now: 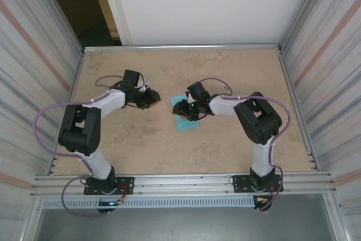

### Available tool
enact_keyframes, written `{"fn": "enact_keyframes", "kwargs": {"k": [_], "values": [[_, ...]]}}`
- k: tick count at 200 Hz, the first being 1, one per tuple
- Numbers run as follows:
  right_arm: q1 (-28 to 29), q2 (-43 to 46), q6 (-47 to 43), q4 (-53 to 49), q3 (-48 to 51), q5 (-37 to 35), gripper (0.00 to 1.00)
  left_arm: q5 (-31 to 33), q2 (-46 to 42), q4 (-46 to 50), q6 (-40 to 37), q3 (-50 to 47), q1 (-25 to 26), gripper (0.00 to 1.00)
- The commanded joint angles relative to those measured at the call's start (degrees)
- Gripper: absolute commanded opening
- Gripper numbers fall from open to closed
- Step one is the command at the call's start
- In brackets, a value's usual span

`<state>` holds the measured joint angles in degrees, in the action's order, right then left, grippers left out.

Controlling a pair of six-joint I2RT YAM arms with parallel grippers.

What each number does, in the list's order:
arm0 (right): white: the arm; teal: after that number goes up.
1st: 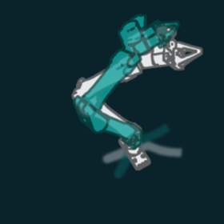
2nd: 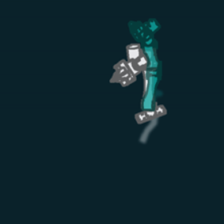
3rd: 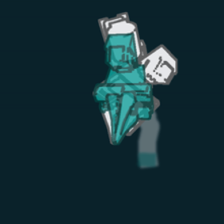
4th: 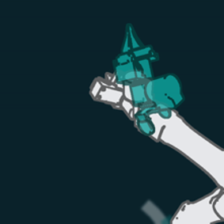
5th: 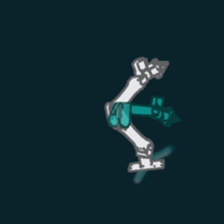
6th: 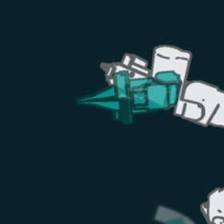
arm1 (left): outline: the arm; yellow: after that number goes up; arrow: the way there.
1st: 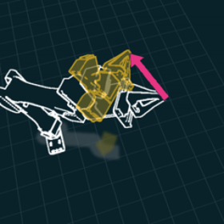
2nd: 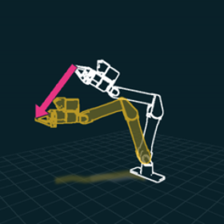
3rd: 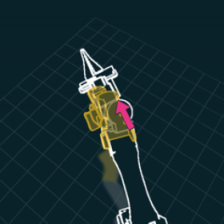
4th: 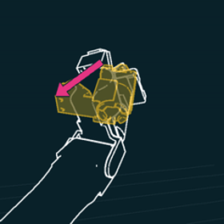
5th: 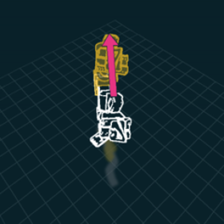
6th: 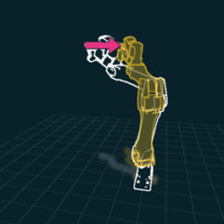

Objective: Fold a paper plane with a square sheet of paper (pick it up from the middle)

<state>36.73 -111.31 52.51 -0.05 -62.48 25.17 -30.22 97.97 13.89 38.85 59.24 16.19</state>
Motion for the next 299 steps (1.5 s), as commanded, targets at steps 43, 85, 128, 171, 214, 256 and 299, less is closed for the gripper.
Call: {"fn": "enact_keyframes", "kwargs": {"k": [43,85,128,171,214,256,299], "values": [[-0.89,-1.07,-1.13,-3.95,2.85,-3.37,0.41,-4.58,-2.23,-4.05,4.66,-4.53,6.49,0.21],[-1.49,-0.88,-1.62,-3.99,3.53,-3.44,0.21,-4.41,0.55,-5.53,5.74,-4.16,9.44,0.16],[-1.48,-1.58,-1.88,-5.57,3.29,-3.56,0.03,-4.02,4.87,-5.23,5.23,-1.06,11.69,0.12],[-1.45,-2.28,-2.04,-6.9,2.49,-3.87,0.0,-2.51,9.09,-3.63,3.76,2.78,12.2,0.07],[-1.4,-2.26,-1.97,-7.06,2.4,-3.94,0.0,-0.9,11.97,-2.01,2.48,4.89,12.23,0.04],[-1.4,-2.05,-1.74,-6.8,2.44,-3.9,0.0,1.18,13.56,0.62,0.97,6.07,12.37,0.01],[-1.41,-1.02,-1.78,-6.23,2.25,-3.55,0.0,2.17,14.33,2.37,-0.43,6.23,12.35,0.0]]}}
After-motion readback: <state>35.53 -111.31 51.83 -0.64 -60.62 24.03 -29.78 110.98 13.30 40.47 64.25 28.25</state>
